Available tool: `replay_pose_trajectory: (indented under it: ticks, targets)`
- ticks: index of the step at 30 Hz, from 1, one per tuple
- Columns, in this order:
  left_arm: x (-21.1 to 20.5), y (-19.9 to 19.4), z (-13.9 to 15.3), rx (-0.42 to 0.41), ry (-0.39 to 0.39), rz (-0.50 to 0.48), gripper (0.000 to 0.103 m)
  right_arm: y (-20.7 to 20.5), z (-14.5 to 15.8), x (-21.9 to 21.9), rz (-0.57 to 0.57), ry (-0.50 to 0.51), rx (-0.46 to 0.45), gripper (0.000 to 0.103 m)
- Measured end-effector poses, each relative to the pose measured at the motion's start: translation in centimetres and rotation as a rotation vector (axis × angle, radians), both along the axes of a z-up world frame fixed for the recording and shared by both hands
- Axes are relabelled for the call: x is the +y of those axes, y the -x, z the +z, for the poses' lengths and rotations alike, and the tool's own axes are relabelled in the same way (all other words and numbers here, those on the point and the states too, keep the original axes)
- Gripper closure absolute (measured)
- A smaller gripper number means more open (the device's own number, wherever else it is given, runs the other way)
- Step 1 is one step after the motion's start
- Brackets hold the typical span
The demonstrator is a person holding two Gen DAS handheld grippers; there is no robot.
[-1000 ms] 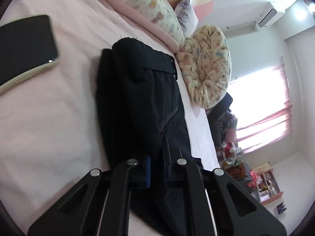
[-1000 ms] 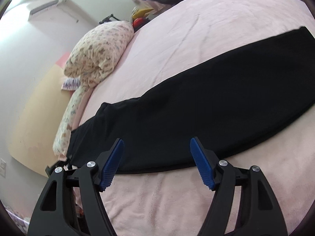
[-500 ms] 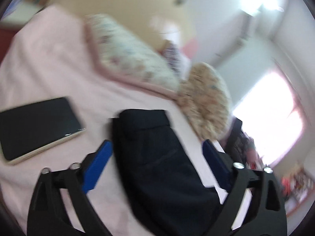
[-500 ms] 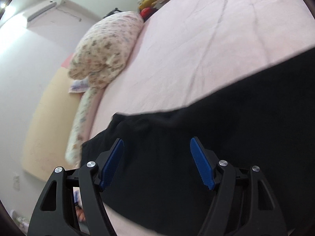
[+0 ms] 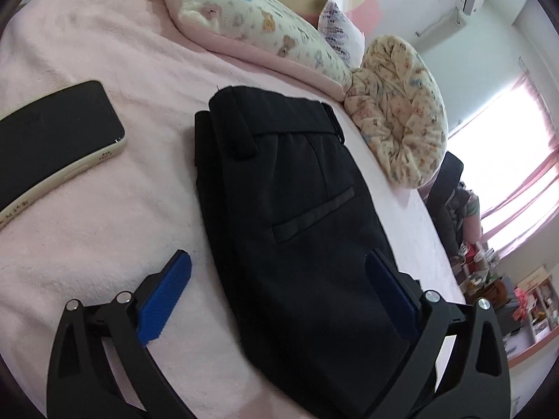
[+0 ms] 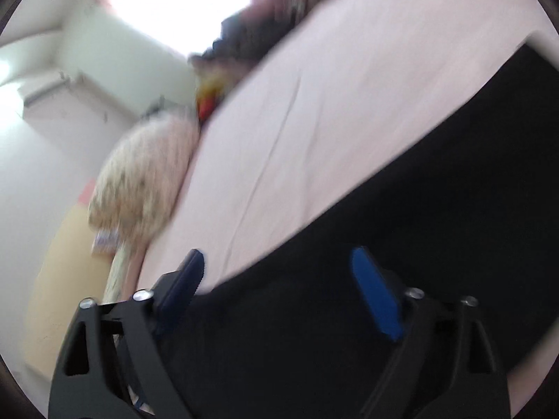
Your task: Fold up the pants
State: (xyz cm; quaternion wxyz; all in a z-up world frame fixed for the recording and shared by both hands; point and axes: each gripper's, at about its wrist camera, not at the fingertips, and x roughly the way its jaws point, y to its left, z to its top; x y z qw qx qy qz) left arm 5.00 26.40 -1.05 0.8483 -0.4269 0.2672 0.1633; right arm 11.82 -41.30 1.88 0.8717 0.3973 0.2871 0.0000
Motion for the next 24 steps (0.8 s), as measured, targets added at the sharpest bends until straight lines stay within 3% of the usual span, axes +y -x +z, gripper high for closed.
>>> replay_pose_trajectory:
  ticks: [2,5,6,8,10,11,13,17,24]
  targets:
    - [0.1,0.3,0.0,-0.001,-0.008,-0.002,0.003,2.2,-0.1,-3.4,-0.108,0.034,0.007,0.014]
    - [0.0,-0.2,-0.1,0.008,-0.031,-0.004,0.003,4.5,-2.1,-9.0,-0.265,0.010,0.125,0.016]
    - [-0.9,-0.3,0.0,0.012,-0.040,-0.005,0.002,5.2,-2.9,-10.5,-0.261,-0.044,0.125,0.029]
    - [-1.2,-0.7,0.0,0.021,-0.060,-0.006,0.002,7.4,-3.1,-12.7,-0.275,-0.159,0.067,0.032]
    - [-1.4,-0.7,0.0,0.023,-0.071,0.001,0.002,10.6,-2.0,-13.6,-0.360,-0.164,-0.052,0.019]
    - [-1.4,-0.6,-0.1,0.024,-0.077,0.005,0.002,12.4,-1.6,-13.9,-0.428,-0.150,-0.115,0.018]
    - [-1.5,-0.9,0.0,0.028,-0.086,0.010,0.002,14.2,-1.9,-14.7,-0.495,-0.161,-0.113,0.018]
    - [-1.5,-1.0,-0.1,0.030,-0.099,0.014,0.002,14.8,-4.0,-16.0,-0.544,-0.247,-0.048,0.024]
    - [0.0,0.5,0.0,-0.068,-0.017,0.061,0.002,14.3,-4.3,-16.1,-0.514,-0.258,-0.088,0.024]
